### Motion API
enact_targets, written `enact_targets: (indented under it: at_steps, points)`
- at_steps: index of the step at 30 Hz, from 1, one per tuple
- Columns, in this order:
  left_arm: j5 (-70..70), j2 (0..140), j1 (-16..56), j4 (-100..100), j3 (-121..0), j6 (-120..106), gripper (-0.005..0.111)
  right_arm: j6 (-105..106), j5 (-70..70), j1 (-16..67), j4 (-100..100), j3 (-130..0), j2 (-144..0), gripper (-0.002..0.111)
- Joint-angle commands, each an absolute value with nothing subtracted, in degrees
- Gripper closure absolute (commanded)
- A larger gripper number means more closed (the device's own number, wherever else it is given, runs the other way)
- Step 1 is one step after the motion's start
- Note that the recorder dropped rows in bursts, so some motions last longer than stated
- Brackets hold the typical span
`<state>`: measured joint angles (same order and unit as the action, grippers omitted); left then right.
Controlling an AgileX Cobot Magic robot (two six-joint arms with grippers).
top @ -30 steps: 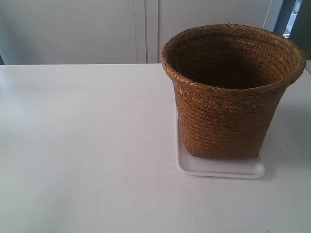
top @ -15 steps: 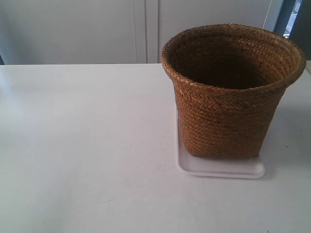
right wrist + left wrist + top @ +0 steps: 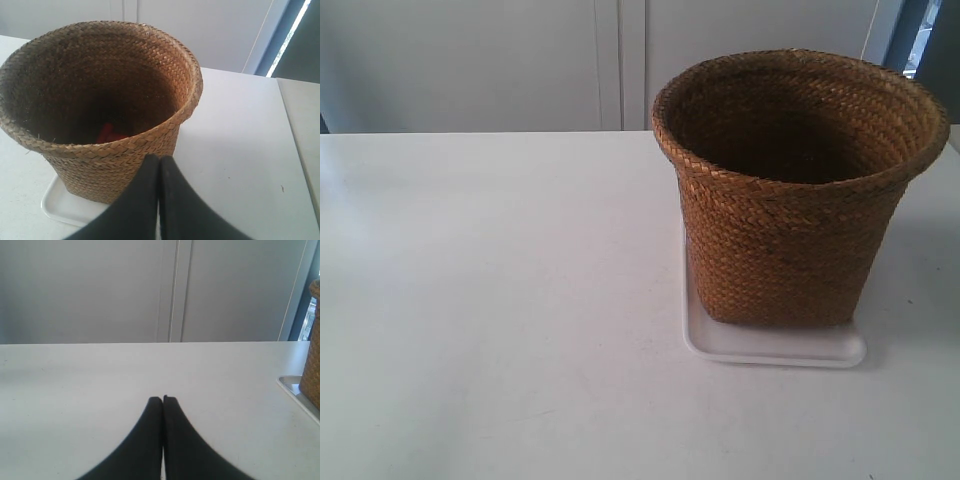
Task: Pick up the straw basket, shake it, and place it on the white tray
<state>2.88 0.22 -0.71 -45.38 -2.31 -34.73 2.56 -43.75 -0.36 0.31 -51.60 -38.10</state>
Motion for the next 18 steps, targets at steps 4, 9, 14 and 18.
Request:
enact_targets:
  at_steps: [4, 9, 14, 18]
  points:
    - [2.59, 0.0, -0.87, -46.11, -2.09, -34.77, 0.107, 2.7, -43.45, -0.65, 0.45, -51.24, -37.84, 0.108]
    - [2.59, 0.0, -0.87, -46.11, -2.09, -34.77, 0.107, 3.33, -42.88, -0.65, -0.77, -51.24, -37.84, 0.108]
    - [2.59, 0.0, -0.87, -46.11, -2.09, -34.77, 0.107, 2.06, -30.13, -1.0, -2.77, -47.88, -35.1, 0.108]
    - [2.59, 0.0, -0.87, -46.11, -2.09, -34.77, 0.107, -0.9, -8.78, -2.6, -1.71, -35.22, -31.21, 0.108]
